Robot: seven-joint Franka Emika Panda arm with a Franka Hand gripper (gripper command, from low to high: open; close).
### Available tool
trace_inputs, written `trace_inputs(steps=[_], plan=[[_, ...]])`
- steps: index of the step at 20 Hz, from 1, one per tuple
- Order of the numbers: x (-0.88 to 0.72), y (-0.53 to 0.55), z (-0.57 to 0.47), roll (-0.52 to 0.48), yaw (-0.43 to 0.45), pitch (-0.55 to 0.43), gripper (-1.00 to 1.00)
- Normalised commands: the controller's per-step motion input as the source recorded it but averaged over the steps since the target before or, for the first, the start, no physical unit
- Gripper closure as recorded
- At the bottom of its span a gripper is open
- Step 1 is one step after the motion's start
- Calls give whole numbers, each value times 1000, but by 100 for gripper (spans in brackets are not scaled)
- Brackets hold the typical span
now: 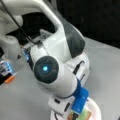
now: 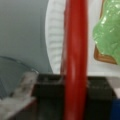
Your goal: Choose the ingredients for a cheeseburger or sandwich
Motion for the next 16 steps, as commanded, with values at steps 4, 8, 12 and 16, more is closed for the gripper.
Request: trace_inputs(steps=[4, 8, 12, 16], plan=[[357, -302, 1, 46, 198, 236, 100], [317, -283, -50, 65, 203, 209, 100], [300, -276, -59, 83, 214, 174, 100], [340, -297, -62, 123, 244, 140, 100]])
